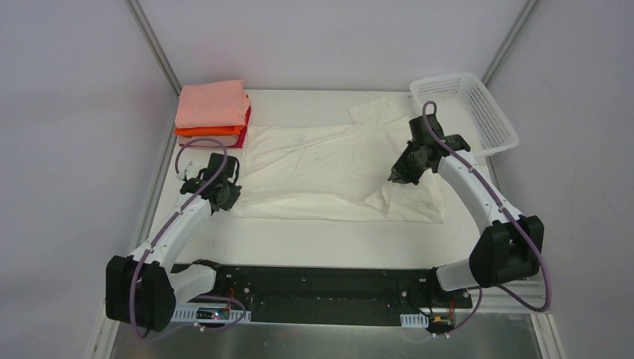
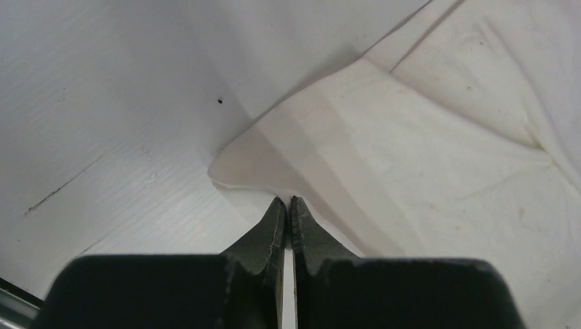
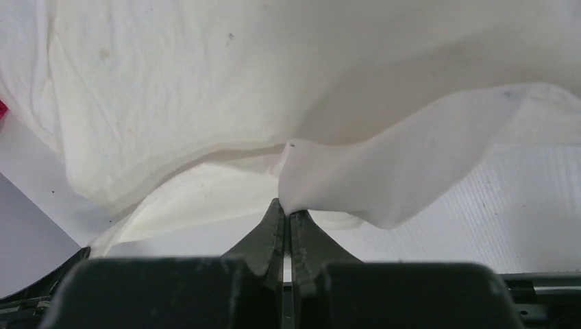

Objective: Fold and stack the t-shirts
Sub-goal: Fold the flattened tshirt in 1/3 of the way

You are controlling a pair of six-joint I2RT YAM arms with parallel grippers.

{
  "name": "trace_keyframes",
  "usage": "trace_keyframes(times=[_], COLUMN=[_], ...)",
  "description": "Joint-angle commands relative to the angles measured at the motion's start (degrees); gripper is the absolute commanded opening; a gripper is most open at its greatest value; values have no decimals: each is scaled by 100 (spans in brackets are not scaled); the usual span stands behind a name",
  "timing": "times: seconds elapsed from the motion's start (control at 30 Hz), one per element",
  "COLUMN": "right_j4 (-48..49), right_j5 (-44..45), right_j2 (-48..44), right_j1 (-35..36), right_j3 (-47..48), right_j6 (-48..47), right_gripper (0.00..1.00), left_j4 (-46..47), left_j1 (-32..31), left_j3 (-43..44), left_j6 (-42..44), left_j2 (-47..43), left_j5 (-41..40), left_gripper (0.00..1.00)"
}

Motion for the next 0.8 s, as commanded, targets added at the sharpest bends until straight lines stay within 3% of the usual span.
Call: trace_keyframes(times=[0.0,0.77], right_j4=[204,289], right_j5=[-181,-225], right_j2=[196,1193], right_j1=[-125,-508], right_j3=[419,1275], right_j6=[-211,-621], right_gripper=[0,0], left_j4=[174,570], left_j1=[155,398], left_j3=[257,502], left_j6=[168,501], left_j2=[204,1118], left_j5=[-227,-311], left_gripper=[0,0])
